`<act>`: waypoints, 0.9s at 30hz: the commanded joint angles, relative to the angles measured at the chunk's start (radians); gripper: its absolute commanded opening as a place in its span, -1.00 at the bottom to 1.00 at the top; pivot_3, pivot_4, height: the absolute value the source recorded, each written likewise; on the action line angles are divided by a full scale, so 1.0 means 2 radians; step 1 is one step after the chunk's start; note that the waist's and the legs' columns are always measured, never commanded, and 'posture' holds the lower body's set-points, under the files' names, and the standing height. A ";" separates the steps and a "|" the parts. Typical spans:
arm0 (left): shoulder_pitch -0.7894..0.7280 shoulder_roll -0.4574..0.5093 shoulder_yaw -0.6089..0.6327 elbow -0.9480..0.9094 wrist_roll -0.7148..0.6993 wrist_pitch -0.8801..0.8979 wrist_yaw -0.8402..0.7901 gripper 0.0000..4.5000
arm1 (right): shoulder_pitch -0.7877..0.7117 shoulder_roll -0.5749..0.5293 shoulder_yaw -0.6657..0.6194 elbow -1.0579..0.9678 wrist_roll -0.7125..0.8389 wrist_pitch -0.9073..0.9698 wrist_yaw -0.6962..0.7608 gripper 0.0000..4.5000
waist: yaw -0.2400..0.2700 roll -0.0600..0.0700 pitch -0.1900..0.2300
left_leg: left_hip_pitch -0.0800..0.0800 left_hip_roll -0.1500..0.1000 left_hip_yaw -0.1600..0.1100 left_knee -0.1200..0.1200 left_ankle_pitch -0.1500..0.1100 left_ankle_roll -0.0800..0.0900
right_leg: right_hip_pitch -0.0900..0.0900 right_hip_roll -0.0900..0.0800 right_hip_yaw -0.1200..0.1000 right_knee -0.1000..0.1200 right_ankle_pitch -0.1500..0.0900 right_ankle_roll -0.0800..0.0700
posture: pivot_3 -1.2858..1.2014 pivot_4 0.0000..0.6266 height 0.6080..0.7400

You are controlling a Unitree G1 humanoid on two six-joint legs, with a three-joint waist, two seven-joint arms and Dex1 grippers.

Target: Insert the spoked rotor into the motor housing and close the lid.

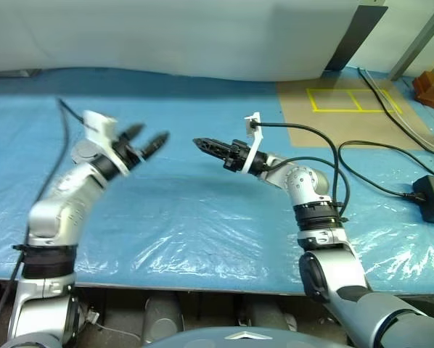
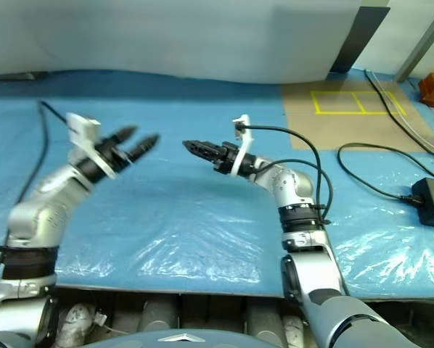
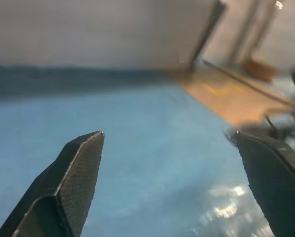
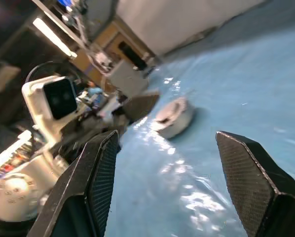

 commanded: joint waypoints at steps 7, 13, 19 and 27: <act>0.002 0.013 -0.045 -0.009 0.048 -0.034 -0.105 0.99 | 0.073 -0.028 0.036 -0.107 -0.052 -0.060 -0.010 0.47 | -0.002 0.001 0.001 | 0.002 0.000 0.000 0.001 0.000 0.000 | 0.000 0.000 0.001 0.001 0.000 0.000 | 0.03 -0.52 1.00; -0.011 0.011 -0.034 0.022 0.058 -0.047 -0.125 0.99 | 0.092 -0.041 0.032 -0.134 -0.043 -0.046 -0.011 0.47 | -0.002 0.001 0.001 | 0.002 0.000 0.001 0.000 0.000 0.000 | 0.000 0.000 0.002 0.001 0.000 0.000 | 0.03 -0.52 1.00; -0.029 0.003 -0.031 0.052 0.070 -0.059 -0.128 0.99 | 0.087 -0.042 0.032 -0.137 -0.043 -0.048 -0.015 0.47 | -0.002 0.001 0.001 | 0.002 0.000 0.001 0.001 0.000 0.000 | 0.000 0.000 0.002 0.001 0.000 0.000 | 0.03 -0.52 1.00; -0.040 0.003 -0.021 0.086 0.086 -0.071 -0.128 0.99 | 0.077 -0.039 0.026 -0.107 -0.056 -0.078 -0.023 0.47 | -0.002 0.001 0.001 | 0.002 -0.001 0.001 0.000 0.000 0.000 | 0.000 0.000 0.002 0.001 0.000 0.000 | 0.03 -0.52 1.00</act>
